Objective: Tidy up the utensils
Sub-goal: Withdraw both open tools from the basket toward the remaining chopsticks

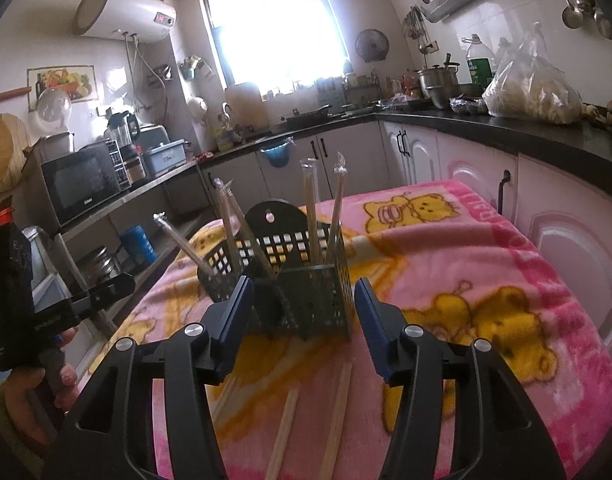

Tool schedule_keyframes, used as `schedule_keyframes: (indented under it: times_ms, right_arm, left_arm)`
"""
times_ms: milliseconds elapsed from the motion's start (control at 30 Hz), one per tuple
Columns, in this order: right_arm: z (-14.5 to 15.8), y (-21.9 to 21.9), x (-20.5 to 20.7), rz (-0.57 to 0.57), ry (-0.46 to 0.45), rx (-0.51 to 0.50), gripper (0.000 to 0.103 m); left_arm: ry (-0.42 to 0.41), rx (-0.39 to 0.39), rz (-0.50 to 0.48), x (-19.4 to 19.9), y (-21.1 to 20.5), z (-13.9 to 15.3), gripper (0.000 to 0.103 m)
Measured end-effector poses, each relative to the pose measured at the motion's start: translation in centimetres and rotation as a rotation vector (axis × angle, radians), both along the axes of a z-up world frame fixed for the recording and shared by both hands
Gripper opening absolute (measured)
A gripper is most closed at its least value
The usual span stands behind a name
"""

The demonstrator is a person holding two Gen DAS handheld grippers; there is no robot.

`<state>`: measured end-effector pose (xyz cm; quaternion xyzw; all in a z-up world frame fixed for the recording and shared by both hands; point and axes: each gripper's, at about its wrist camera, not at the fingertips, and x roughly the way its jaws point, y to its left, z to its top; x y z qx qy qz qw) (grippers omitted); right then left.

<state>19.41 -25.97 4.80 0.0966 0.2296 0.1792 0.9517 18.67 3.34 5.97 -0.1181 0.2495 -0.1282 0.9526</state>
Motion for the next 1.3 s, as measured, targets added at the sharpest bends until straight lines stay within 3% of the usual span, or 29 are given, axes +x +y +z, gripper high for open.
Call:
schedule_keyframes:
  times_ms: [667, 1300]
  right_arm:
    - [-2.8, -2.6, -4.6, -0.026, 0.065, -0.051, 0.057]
    - [-5.9, -3.3, -4.8, 0.011, 0.147, -0.067, 0.057]
  left_arm:
    - [0.051, 0.015, -0.029, -3.6, -1.5, -3.6, 0.066]
    - [0.144, 0.064, -0.071, -3.7, -4.5, -7.2, 0.066]
